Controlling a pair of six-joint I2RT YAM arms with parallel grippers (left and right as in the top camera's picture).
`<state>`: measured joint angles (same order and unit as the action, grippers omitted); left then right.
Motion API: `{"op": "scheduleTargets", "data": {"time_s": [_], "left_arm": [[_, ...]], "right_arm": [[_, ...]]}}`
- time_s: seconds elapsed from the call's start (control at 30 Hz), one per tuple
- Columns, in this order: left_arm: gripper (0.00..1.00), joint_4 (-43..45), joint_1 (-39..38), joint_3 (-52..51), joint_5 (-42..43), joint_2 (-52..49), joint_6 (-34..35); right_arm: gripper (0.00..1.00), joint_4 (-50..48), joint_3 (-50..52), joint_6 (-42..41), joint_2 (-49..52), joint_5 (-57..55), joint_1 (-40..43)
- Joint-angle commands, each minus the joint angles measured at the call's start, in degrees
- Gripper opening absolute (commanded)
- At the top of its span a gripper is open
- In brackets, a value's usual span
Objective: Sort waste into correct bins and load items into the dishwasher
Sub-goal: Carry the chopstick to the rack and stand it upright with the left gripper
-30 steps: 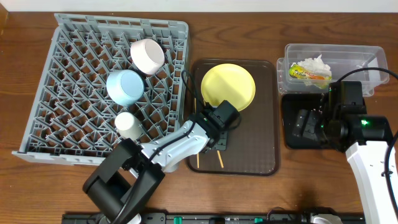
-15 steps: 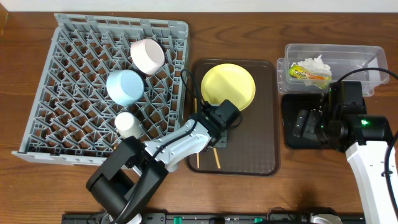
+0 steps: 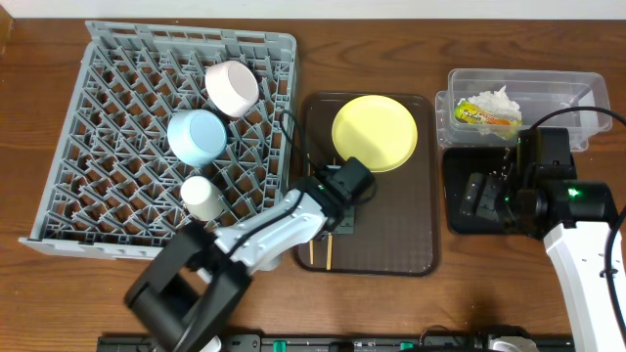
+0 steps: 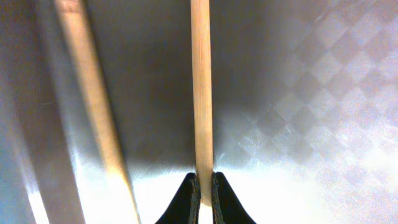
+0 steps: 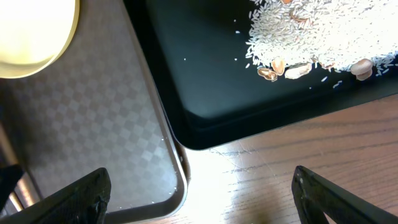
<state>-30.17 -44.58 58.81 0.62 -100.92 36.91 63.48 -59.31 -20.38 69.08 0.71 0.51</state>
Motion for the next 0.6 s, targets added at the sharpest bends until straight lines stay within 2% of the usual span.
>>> {"op": "scheduleTargets", "data": {"time_s": [0.0, 0.27, 0.4, 0.57], "left_arm": [[0.06, -1.11, 1.73, -0.39, 0.17, 6.71, -0.26], [0.06, -8.90, 6.95, 6.16, -0.26, 17.57, -11.56], [0.06, -14.36, 12.85, 11.54, -0.24, 17.77, -16.48], [0.06, -15.85, 20.11, 12.02, 0.02, 17.25, -22.12]], "right_arm": [[0.91, 0.22, -1.05, 0.31, -0.61, 0.42, 0.44], [0.91, 0.17, -1.05, 0.28, -0.61, 0.42, 0.44], [0.91, 0.17, -1.05, 0.28, -0.61, 0.42, 0.44], [0.91, 0.20, -1.05, 0.28, -0.61, 0.42, 0.44]]}}
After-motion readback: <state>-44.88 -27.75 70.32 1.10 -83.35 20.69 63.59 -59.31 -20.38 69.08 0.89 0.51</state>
